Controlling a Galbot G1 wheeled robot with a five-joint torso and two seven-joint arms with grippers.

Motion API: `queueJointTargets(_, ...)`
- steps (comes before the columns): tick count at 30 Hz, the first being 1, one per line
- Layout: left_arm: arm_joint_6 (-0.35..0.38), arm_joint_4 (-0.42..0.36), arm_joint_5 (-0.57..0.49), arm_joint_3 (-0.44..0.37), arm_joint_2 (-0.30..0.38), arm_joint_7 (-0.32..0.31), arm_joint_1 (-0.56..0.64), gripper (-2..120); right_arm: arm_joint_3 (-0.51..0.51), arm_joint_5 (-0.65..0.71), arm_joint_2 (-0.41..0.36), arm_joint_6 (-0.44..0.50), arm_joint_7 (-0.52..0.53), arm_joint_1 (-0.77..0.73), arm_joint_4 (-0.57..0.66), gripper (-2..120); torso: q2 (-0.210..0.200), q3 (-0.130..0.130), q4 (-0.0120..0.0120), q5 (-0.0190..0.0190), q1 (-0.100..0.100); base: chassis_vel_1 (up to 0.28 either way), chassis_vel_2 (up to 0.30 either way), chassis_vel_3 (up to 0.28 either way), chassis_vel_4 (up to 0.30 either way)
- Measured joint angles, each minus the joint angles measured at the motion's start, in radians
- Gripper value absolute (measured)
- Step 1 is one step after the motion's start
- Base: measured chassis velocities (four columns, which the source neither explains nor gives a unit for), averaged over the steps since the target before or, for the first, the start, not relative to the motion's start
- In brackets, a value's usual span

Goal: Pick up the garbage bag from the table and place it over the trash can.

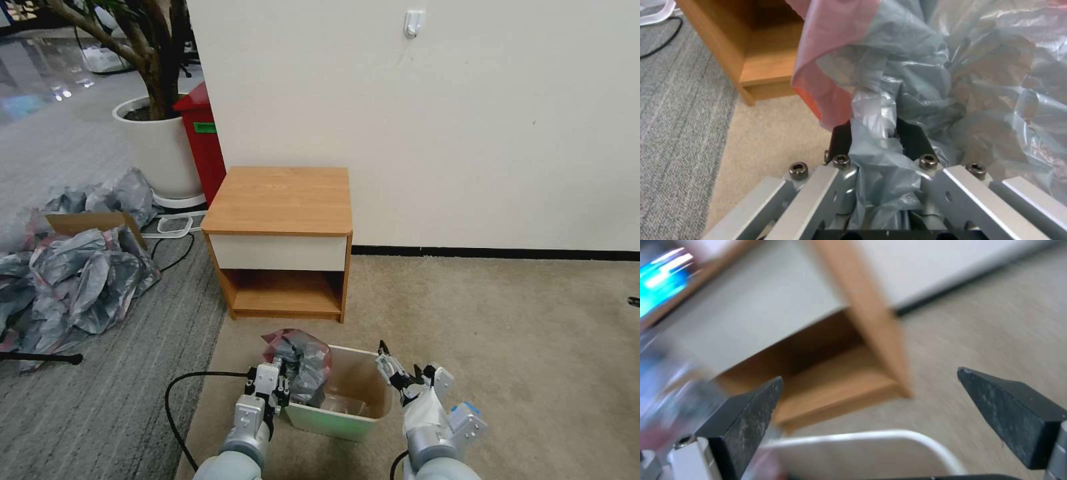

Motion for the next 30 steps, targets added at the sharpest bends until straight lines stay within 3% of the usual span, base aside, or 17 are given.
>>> queueJointTargets(1, -0.005, -0.001, 0.0, 0.0, 0.001, 0.0, 0.001, 11, 0.02, -0.072, -0.009, -0.011, -0.104, -0.005, 0.005, 100, 0.0, 0.0, -0.0002, -0.0001, 0.0, 0.0, 0.0, 0.0, 0.0)
queueJointTargets(2, -0.005, -0.001, 0.0, 0.0, 0.001, 0.0, 0.001, 11, 0.02, -0.072, -0.009, -0.011, -0.104, -0.005, 0.005, 100, 0.0, 0.0, -0.0002, -0.0001, 0.0, 0.0, 0.0, 0.0, 0.0)
queueJointTargets(4, -0.019, -0.006, 0.0, -0.002, 0.003, 0.001, 0.001, 11, 0.035, -0.179, -0.028, -0.032, -0.289, -0.003, 0.028, 100, 0.0, 0.0, -0.0001, -0.0002, 0.0, 0.0, 0.0, 0.0, 0.0)
queueJointTargets(6, -0.037, -0.012, 0.0, -0.005, 0.006, 0.003, 0.001, 11, 0.027, -0.259, -0.049, -0.048, -0.406, 0.018, 0.035, 100, 0.0, 0.0, -0.0001, -0.0001, 0.0, 0.0, 0.0, 0.0, 0.0)
queueJointTargets(8, -0.049, -0.015, 0.0, -0.007, 0.006, 0.005, 0.001, 11, 0.013, -0.288, -0.059, -0.061, -0.439, 0.038, 0.034, 100, 0.0, 0.0, -0.0001, -0.0001, 0.0, 0.0, 0.0, 0.0, 0.0)
queueJointTargets(18, -0.218, -0.038, -0.002, -0.032, 0.013, 0.071, 0.01, 11, -0.033, -0.318, -0.079, -0.17, -0.444, 0.18, 0.069, 100, 0.0, 0.0, 0.0, 0.0, 0.0, 0.0, 0.0, 0.0, 0.0)
queueJointTargets(23, -0.246, -0.048, -0.002, -0.05, 0.012, 0.097, 0.013, 11, -0.047, -0.289, -0.089, -0.228, -0.415, 0.231, 0.069, 97, 0.0, 0.0, 0.0001, -0.0001, 0.0, 0.0, 0.0, 0.0, 0.0)
queueJointTargets(30, -0.274, -0.049, -0.003, -0.061, 0.007, 0.122, 0.007, 11, -0.065, -0.257, -0.103, -0.288, -0.358, 0.277, 0.05, 73, 0.0, 0.0, 0.0, 0.0, 0.0, 0.0, 0.0, 0.0, 0.0)
